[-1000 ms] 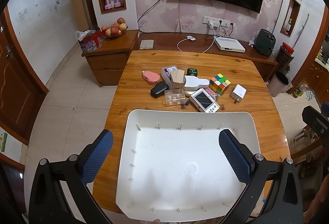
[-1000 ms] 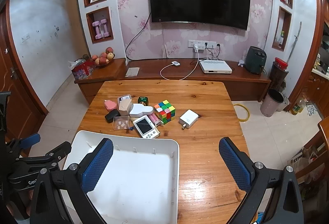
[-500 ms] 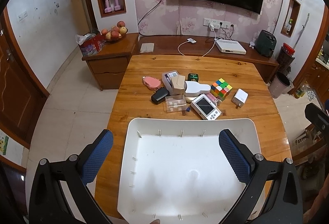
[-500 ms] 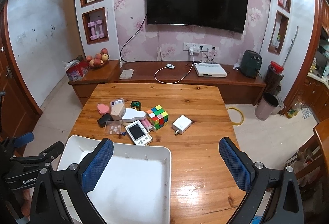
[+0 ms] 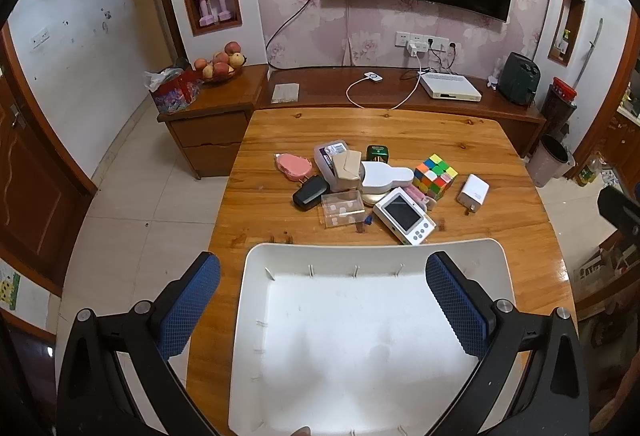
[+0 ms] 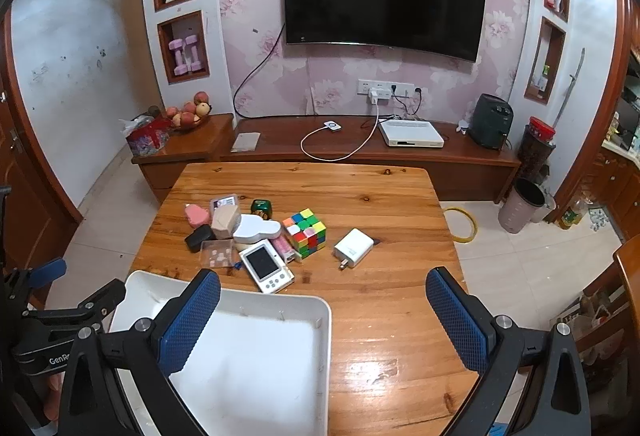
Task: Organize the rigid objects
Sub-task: 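Reach the left tool to the black charger while the right tool reaches the white charger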
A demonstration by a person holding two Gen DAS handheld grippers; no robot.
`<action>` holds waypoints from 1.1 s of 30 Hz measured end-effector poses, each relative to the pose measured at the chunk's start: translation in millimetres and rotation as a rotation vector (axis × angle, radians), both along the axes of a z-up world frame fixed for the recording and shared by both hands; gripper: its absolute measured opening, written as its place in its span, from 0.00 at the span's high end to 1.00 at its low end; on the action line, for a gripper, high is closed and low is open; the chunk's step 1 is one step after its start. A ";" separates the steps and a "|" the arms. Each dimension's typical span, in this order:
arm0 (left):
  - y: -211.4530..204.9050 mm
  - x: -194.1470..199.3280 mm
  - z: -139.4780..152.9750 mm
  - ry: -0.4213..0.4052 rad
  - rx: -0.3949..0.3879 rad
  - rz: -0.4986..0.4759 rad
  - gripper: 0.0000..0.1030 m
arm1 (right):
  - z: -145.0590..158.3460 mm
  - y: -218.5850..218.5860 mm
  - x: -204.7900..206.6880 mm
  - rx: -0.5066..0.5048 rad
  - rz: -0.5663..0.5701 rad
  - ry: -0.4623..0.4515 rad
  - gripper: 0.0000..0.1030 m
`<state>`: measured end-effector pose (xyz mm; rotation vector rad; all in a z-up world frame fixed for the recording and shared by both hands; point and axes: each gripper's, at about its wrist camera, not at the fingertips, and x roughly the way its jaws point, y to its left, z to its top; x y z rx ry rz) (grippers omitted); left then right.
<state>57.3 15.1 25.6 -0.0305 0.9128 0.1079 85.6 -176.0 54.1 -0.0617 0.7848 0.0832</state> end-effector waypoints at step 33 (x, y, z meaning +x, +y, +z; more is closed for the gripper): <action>55.5 194.8 -150.1 0.381 -0.059 0.089 0.02 | -128.2 -61.5 194.2 0.127 -0.089 0.299 0.00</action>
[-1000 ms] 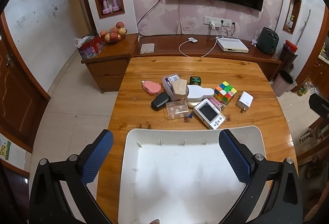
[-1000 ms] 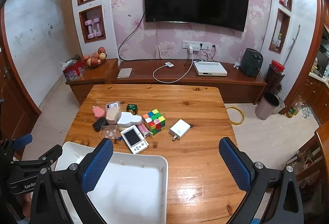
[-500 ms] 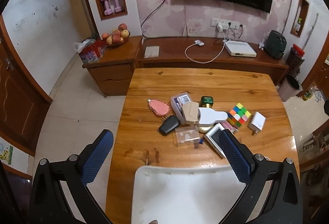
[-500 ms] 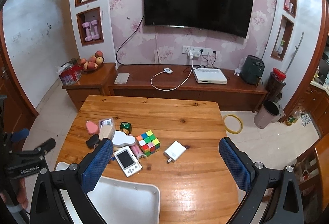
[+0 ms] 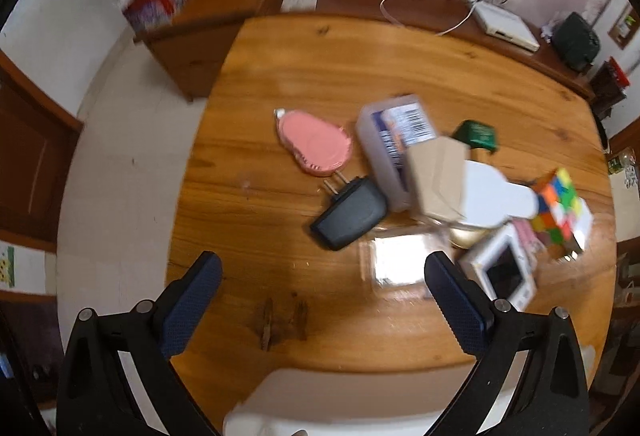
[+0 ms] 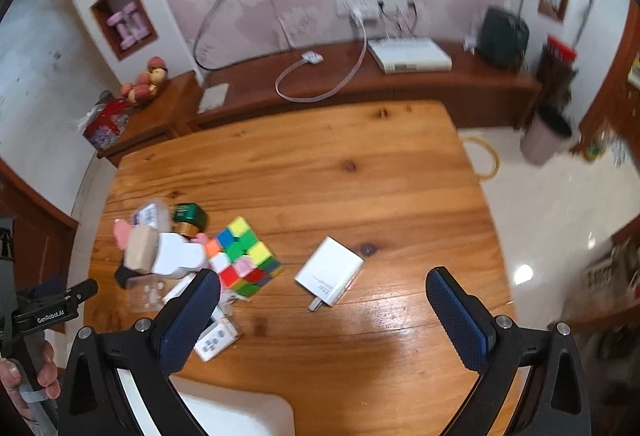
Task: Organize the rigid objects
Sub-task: 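Reach the left tool to the black charger while the right tool reaches the white charger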
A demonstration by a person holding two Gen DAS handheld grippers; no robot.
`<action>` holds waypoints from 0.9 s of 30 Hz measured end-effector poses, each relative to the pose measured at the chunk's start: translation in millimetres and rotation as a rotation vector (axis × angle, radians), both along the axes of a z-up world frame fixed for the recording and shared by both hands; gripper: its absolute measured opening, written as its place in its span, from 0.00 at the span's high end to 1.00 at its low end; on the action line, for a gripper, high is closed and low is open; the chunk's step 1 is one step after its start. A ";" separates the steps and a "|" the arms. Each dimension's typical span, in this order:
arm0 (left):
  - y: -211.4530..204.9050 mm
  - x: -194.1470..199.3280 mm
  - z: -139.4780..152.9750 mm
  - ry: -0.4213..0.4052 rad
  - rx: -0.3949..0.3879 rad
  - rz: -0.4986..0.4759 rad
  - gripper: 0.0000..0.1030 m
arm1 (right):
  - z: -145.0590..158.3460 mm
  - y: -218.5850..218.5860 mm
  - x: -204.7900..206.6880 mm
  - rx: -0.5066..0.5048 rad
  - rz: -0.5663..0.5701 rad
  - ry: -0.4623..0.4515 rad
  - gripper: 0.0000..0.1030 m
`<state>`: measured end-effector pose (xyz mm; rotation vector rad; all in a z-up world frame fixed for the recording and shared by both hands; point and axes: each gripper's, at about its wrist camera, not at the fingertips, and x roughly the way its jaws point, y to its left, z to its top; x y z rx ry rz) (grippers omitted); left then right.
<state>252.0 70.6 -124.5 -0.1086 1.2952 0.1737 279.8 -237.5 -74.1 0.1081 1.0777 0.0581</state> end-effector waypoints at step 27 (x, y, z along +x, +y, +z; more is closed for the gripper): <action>23.8 36.4 -52.8 0.089 -0.224 0.530 0.08 | -121.3 2.8 67.5 0.045 -0.177 0.349 0.23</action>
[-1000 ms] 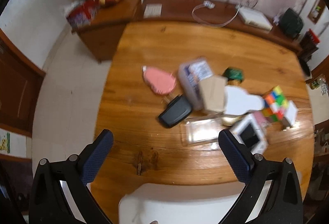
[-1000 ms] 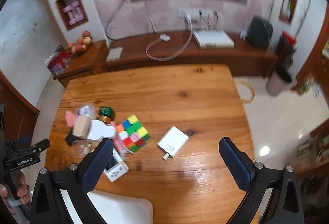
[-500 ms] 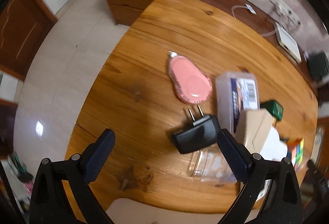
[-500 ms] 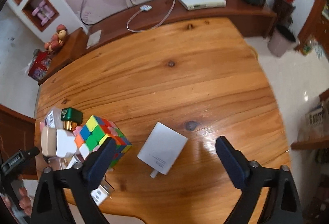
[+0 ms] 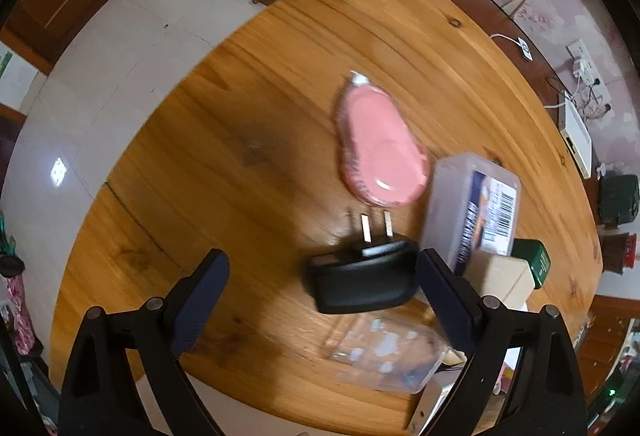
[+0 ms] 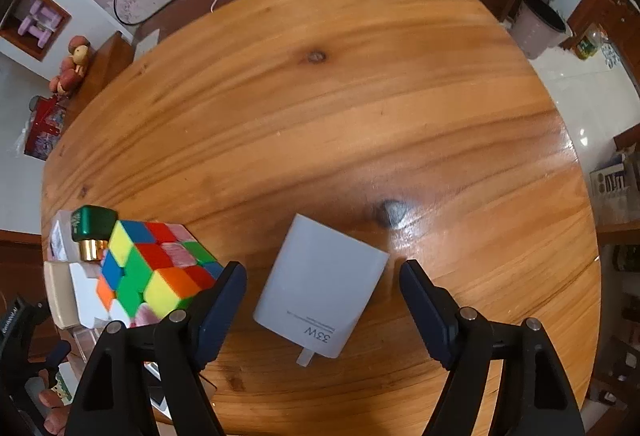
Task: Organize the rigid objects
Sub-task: 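Reach the left tool to the black charger while the right tool reaches the white charger, then close both tools on the chargers and lift them toward the white tray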
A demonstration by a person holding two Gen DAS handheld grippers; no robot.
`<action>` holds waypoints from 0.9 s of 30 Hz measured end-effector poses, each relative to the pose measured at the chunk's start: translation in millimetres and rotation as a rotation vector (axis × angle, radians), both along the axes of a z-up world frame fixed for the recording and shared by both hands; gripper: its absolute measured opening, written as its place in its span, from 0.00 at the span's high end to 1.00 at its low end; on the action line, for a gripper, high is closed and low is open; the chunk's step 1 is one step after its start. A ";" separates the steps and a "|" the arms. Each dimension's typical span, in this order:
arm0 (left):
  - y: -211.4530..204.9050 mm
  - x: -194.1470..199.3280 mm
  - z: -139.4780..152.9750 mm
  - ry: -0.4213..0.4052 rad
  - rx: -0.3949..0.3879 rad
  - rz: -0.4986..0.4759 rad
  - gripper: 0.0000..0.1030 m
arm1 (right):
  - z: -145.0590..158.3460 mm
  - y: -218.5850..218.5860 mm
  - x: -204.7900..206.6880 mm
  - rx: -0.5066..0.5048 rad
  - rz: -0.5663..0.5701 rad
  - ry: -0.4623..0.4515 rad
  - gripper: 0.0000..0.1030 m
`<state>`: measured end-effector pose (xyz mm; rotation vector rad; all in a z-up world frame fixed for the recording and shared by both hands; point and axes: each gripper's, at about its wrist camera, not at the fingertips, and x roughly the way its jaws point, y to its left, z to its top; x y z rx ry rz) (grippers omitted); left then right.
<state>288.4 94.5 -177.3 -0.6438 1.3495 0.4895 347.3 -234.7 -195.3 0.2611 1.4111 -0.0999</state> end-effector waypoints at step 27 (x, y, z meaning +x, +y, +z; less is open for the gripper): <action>-5.4 4.6 -8.1 0.095 0.055 -0.032 0.37 | 1.0 15.4 -6.0 -0.132 0.082 0.042 0.47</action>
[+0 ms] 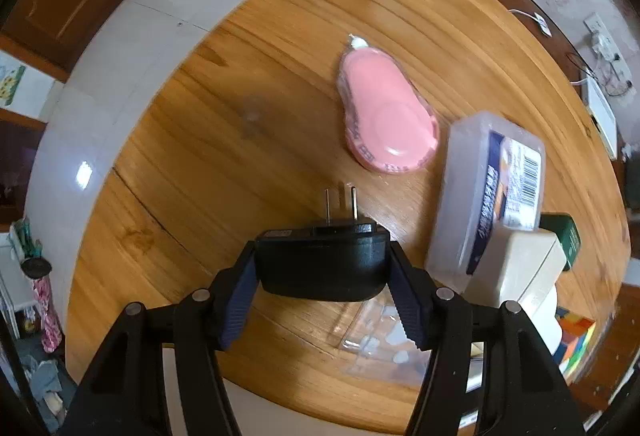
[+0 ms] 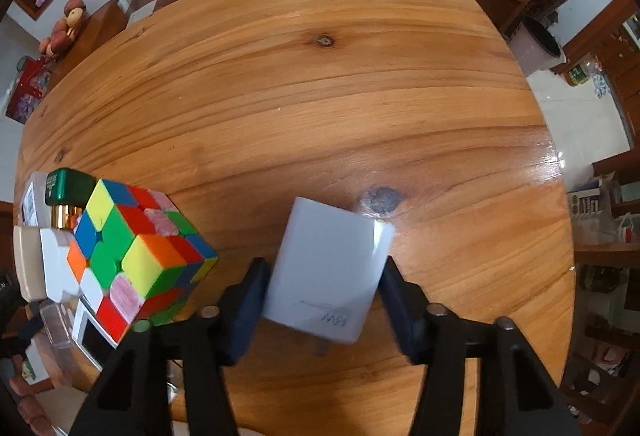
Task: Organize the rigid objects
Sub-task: 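Close both tools on the chargers and lift them toward the white tray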
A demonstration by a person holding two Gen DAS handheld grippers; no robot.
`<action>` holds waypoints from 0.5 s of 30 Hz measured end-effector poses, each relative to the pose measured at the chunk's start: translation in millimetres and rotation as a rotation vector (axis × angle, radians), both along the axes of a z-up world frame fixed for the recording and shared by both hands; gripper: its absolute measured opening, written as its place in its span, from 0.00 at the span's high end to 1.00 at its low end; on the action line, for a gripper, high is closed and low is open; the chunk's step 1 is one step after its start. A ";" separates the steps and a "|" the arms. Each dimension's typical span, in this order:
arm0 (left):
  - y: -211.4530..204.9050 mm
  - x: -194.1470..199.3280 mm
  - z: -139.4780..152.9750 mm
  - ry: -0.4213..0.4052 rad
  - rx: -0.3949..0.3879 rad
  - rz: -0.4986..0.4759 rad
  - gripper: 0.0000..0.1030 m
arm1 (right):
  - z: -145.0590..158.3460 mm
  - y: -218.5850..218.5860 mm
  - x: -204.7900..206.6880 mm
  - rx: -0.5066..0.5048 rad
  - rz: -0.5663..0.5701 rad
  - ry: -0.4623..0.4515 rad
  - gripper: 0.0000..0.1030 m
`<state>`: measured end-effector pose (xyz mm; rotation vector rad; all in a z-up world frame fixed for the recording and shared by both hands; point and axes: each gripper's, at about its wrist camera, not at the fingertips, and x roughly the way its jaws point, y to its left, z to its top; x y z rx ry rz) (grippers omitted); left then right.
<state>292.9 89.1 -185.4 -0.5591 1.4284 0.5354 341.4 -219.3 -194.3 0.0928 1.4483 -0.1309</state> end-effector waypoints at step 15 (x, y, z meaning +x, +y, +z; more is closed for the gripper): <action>-5.0 -47.8 80.2 -0.200 0.009 -0.215 0.37 | 45.0 -24.7 -37.6 0.154 0.011 -0.124 0.52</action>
